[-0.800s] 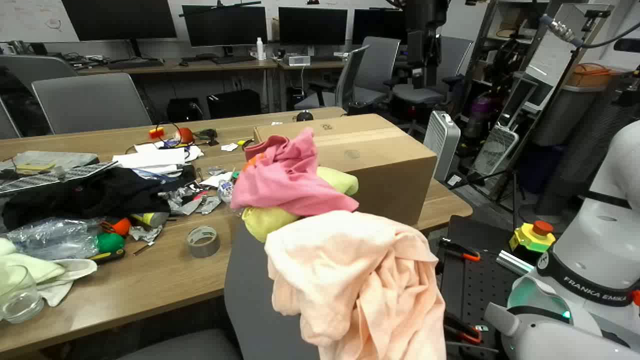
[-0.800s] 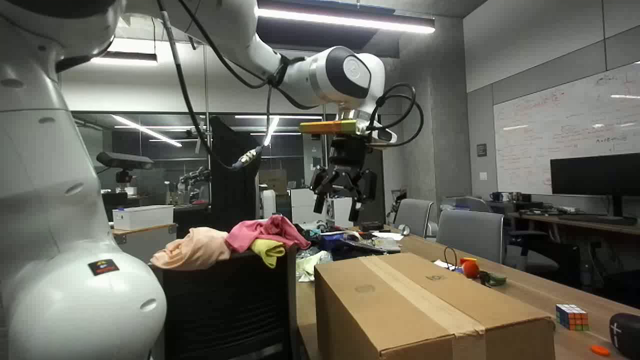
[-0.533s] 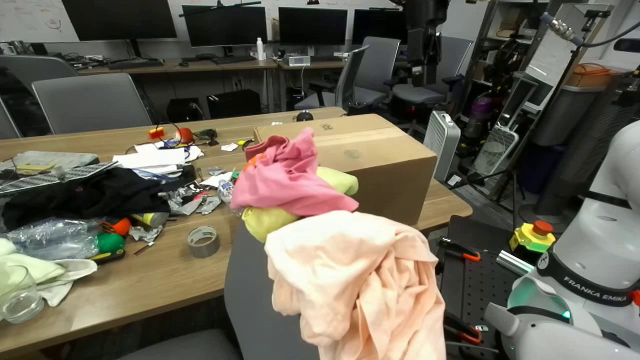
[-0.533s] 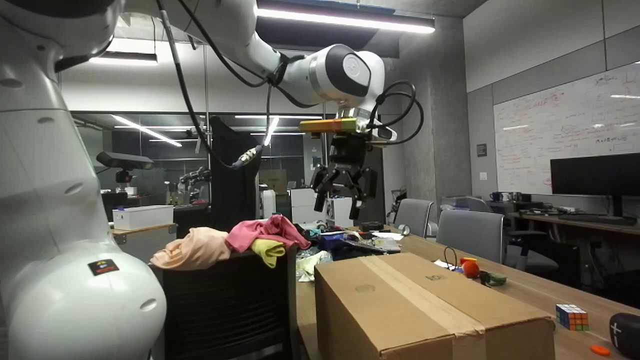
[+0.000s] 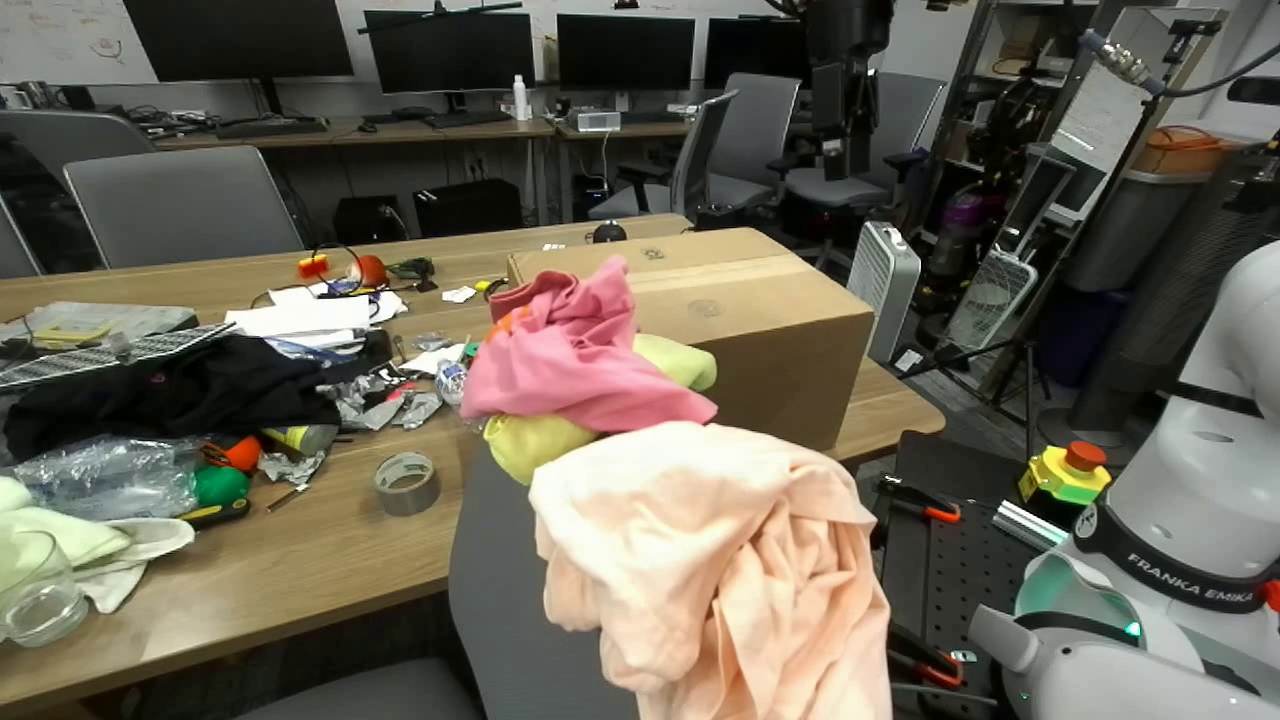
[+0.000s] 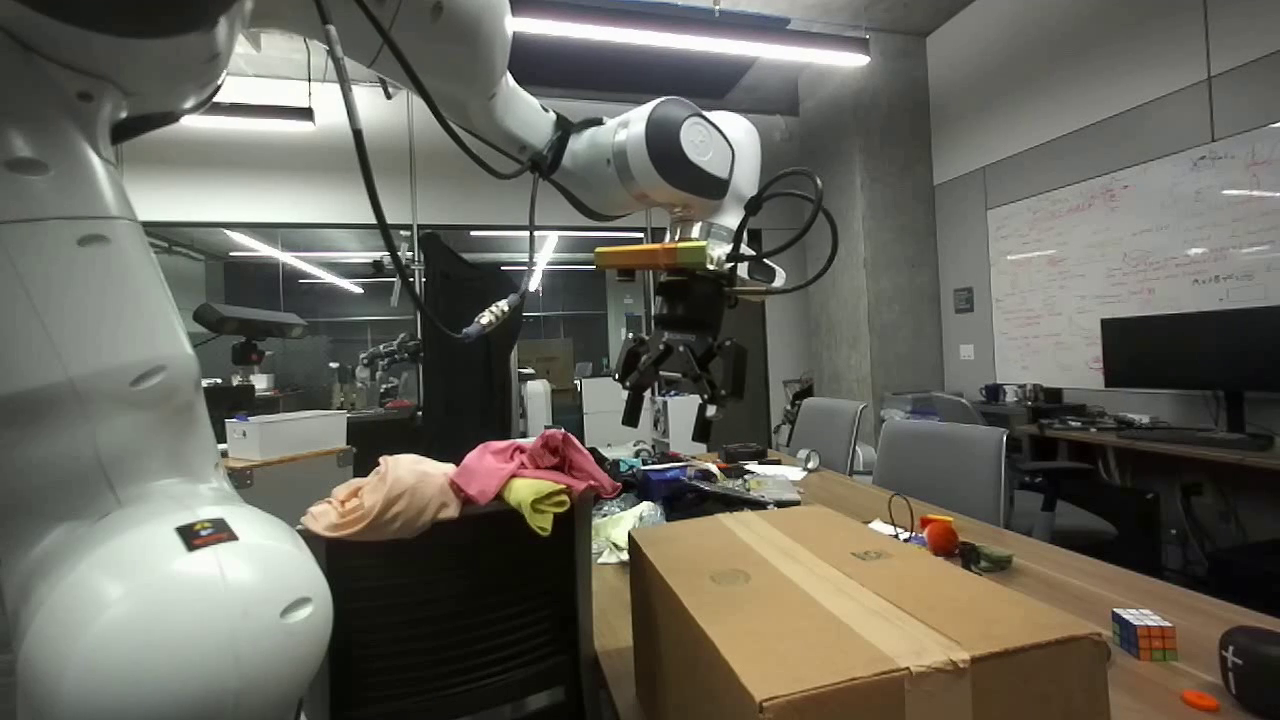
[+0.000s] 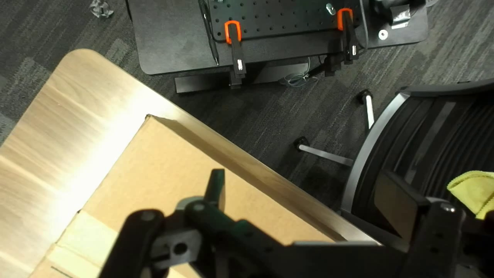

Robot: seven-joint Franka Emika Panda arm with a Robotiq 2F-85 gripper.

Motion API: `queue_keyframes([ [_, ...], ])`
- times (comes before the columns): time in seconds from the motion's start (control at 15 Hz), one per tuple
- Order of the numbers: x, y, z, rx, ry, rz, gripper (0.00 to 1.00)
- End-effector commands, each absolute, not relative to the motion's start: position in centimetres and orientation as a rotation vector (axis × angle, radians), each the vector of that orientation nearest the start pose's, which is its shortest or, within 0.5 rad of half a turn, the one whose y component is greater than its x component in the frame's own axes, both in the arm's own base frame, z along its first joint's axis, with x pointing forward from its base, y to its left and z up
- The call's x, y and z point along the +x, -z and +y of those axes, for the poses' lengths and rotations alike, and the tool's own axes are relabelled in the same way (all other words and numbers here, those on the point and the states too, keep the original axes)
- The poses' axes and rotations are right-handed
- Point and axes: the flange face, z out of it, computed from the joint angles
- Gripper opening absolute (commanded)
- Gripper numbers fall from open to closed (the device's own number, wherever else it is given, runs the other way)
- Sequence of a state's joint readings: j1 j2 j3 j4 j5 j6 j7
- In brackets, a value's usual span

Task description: Remove the two t-shirts and yellow towel from the backrest and put them on the brown box

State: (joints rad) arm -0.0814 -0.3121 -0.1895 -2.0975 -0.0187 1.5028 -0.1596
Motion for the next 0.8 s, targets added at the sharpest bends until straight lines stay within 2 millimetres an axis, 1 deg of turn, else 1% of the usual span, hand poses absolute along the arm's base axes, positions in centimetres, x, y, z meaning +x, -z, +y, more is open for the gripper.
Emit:
queue_keyframes([
  [0.0, 41.5, -54.0, -11.0, -3.042, -0.372, 0.066, 1.00],
  [0.33, 41.8, -54.8, -9.3, -3.014, -0.334, 0.011, 1.00],
  [0.53, 42.1, -55.1, -8.1, -2.954, -0.295, -0.024, 1.00],
  [0.73, 42.1, -55.3, -6.7, -2.899, -0.294, -0.068, 1.00],
])
